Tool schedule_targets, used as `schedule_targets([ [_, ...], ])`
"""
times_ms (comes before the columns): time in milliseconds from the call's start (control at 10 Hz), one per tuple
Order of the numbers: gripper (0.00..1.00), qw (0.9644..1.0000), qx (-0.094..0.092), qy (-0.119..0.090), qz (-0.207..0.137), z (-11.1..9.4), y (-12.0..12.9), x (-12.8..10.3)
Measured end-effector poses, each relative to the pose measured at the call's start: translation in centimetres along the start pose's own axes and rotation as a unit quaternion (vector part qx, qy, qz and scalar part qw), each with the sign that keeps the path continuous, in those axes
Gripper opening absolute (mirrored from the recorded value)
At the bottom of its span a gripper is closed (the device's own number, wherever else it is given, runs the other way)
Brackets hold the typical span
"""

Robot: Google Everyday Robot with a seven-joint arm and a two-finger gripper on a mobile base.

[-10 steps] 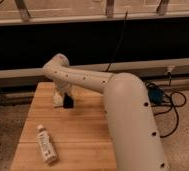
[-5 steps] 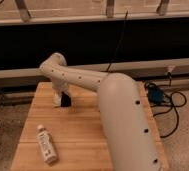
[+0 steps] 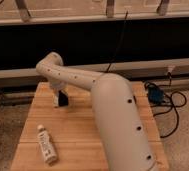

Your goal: Place the eraser on the white sponge

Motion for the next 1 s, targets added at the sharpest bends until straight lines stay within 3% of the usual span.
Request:
schedule_targets([
  [300, 0.00, 0.9999, 0.001, 0.006, -0.016, 0.3, -1.6, 0.6],
  [1000, 0.00, 0.9994, 0.005, 0.012, -0.033, -0.4, 0.1, 1.6],
])
